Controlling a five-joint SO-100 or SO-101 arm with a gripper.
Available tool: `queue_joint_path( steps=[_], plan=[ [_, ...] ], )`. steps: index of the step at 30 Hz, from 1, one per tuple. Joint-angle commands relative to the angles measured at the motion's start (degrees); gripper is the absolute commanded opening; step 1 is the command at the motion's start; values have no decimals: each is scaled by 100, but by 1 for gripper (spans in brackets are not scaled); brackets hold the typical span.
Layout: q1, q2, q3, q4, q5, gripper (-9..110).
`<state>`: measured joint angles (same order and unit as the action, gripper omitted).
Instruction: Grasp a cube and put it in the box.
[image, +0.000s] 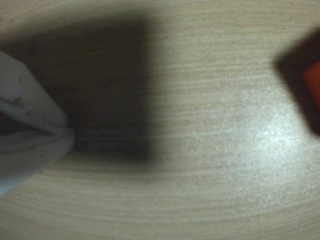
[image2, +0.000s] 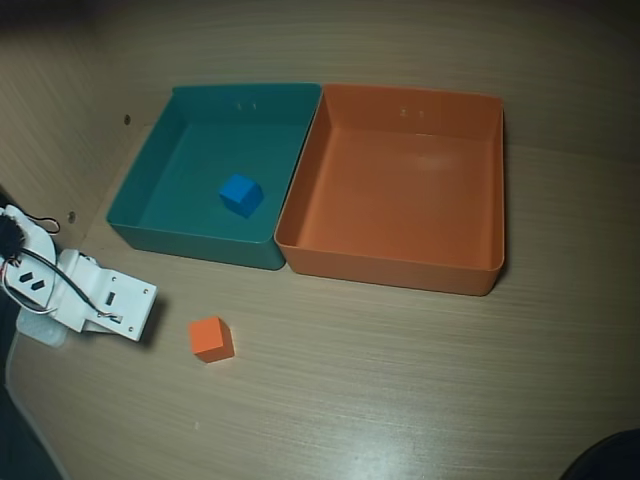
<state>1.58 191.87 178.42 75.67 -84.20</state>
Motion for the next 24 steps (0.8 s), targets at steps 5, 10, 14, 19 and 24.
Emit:
queue_joint_path(
  steps=[5, 10, 14, 19, 24],
  plan=[
    [-53, 0, 97, 88, 53, -6],
    [-53, -800, -1028, 88, 53, -6],
    [-62, -2013, -2197, 88, 53, -6],
    [-193, -3595, -3718, 88, 53, -6],
    [-483, -4957, -5089, 88, 44, -6]
  ],
)
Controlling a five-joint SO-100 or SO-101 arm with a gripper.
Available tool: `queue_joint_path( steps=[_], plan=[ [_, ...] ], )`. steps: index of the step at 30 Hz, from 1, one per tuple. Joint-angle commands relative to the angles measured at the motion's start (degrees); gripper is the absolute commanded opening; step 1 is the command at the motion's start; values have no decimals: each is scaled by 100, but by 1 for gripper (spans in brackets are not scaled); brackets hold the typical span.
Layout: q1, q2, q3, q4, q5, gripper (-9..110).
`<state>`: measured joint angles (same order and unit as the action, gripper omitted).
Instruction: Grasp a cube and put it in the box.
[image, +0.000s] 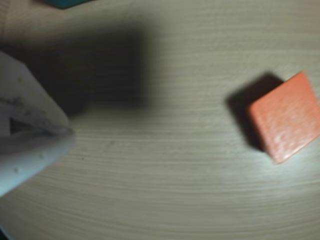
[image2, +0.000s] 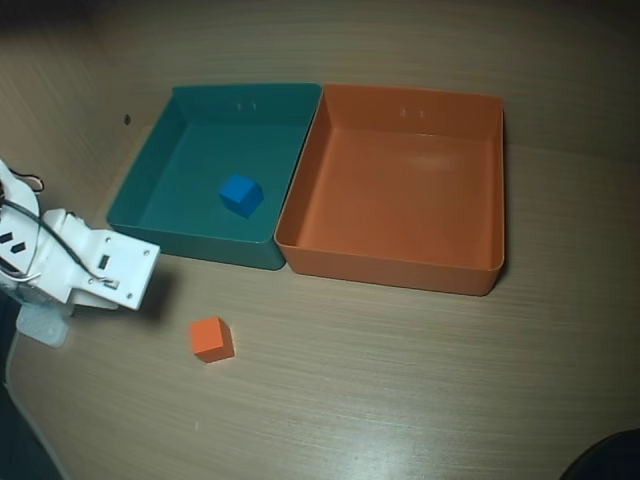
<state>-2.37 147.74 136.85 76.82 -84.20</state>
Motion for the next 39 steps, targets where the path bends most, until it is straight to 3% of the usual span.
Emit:
queue_joint_path(
  steps=[1, 5, 13, 18, 31, 39],
  plan=[
    [-105, -738, -1195, -26, 44, -6],
    [-123, -1450, -2153, -26, -211, -6],
    [290, -2048, -2962, -18, -2004, -6],
    [492, -2549, -3234, -26, -2602, -6],
    [510, -4948, -4878, -26, -2751, -6],
    [483, -5326, -5071, -35, -2769, -5]
  ],
)
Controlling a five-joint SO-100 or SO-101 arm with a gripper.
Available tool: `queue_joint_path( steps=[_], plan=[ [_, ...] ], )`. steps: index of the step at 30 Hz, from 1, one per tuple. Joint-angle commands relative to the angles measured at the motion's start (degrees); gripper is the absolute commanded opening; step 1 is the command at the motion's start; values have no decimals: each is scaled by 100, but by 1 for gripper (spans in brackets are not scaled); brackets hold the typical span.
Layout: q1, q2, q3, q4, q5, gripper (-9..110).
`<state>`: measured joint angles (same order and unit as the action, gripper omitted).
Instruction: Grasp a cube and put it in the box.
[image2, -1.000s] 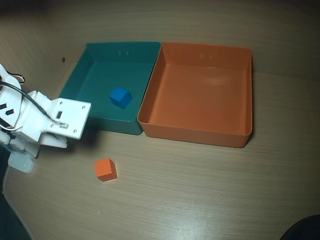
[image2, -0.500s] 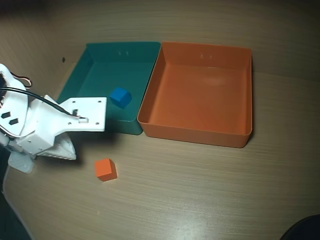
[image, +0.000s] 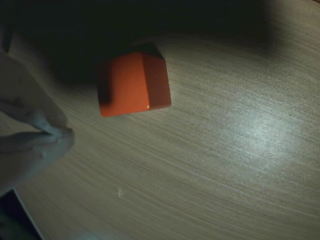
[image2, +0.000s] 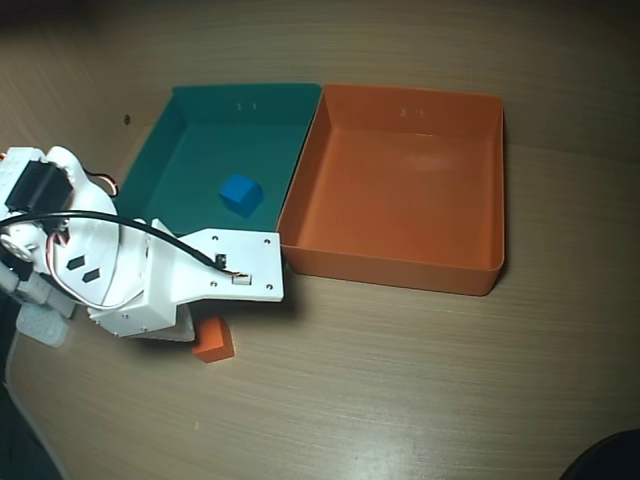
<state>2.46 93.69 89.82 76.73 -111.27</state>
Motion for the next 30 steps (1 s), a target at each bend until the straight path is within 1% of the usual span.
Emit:
queue_joint_path(
  steps=[1, 10, 15, 21, 30],
  plan=[
    [-26, 79, -378, -26, -70, -5],
    [-79, 70, -360, -26, -105, -5],
    [-70, 70, -290, 26, -791, -5],
    [-62, -79, -290, 53, -1143, -5],
    [-79, -439, -378, -9, -1160, -4]
  ],
)
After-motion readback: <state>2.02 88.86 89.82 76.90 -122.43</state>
